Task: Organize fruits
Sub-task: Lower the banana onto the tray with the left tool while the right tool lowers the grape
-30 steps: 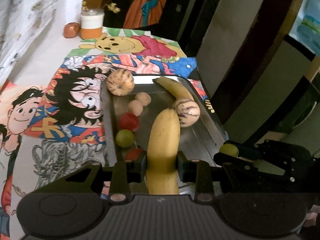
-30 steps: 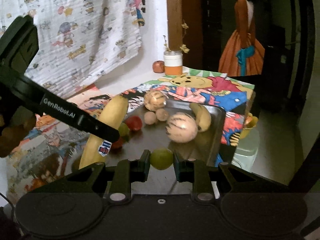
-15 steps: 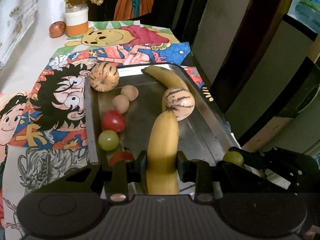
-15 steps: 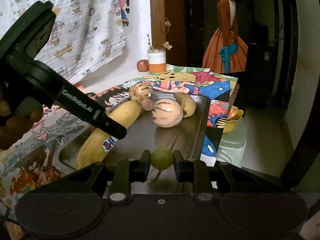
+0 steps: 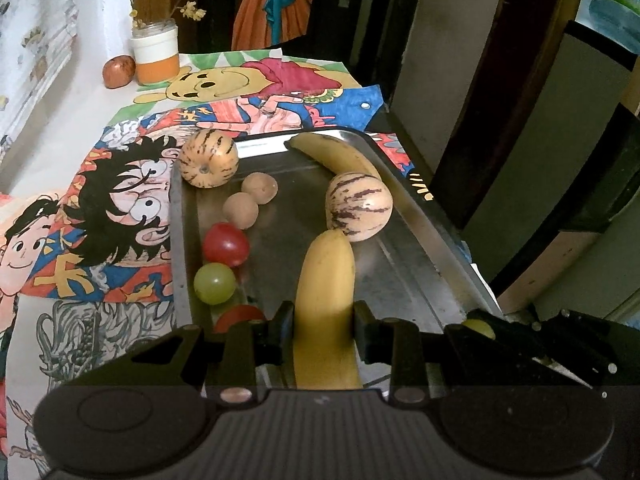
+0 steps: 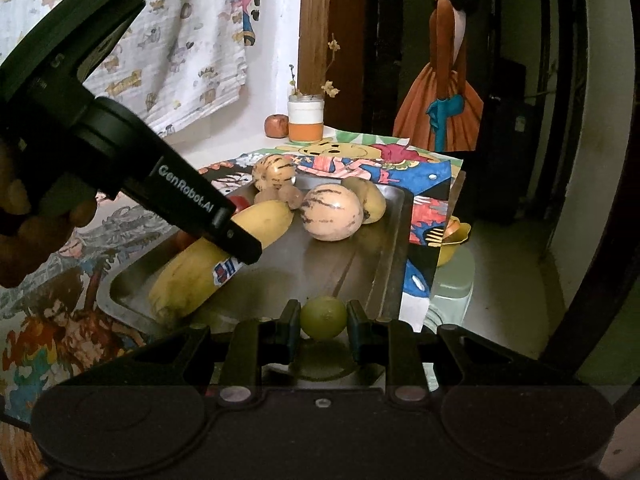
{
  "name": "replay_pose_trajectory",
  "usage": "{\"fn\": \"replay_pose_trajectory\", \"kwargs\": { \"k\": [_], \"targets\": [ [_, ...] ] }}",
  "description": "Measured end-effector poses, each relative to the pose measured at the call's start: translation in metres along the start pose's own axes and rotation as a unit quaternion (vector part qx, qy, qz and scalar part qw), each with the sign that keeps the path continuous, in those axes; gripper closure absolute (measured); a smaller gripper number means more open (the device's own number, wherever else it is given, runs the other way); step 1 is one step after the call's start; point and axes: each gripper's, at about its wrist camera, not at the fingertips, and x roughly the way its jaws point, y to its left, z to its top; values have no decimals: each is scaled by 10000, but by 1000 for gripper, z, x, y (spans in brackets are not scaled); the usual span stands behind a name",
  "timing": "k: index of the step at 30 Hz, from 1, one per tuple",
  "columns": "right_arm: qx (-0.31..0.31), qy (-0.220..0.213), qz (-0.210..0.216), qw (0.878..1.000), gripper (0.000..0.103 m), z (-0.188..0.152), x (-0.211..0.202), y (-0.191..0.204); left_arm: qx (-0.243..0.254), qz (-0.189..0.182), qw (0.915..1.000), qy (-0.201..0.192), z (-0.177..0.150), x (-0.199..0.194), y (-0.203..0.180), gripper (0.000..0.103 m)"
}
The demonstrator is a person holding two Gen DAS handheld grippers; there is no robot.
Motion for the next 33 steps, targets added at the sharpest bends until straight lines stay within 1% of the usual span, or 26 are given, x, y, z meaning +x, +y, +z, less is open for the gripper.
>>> {"fn": "replay_pose_trajectory", "kwargs": {
  "k": [9,12,25,29,33],
  "targets": [
    [2,-13,-59,10000,76,-3,0,1,-11,132,9998,-138,-7,1,-3,69],
    [-28,-34,-95,9999,75,-5,0,1,-19,184,9997,-149,-9,2,-3,67],
    [-98,-66,-146,9998,75,-7,-1,4,-101,99,9998,-146,-15,2,-4,66],
    [-96,-70,-152,9998,75,-8,-2,4,-99,85,9998,-117,-17,2,-5,63],
    [-143,-135,-227,9995,72,-9,-5,6,-130,76,9998,-136,-17,-1,-5,63]
  ]
}}
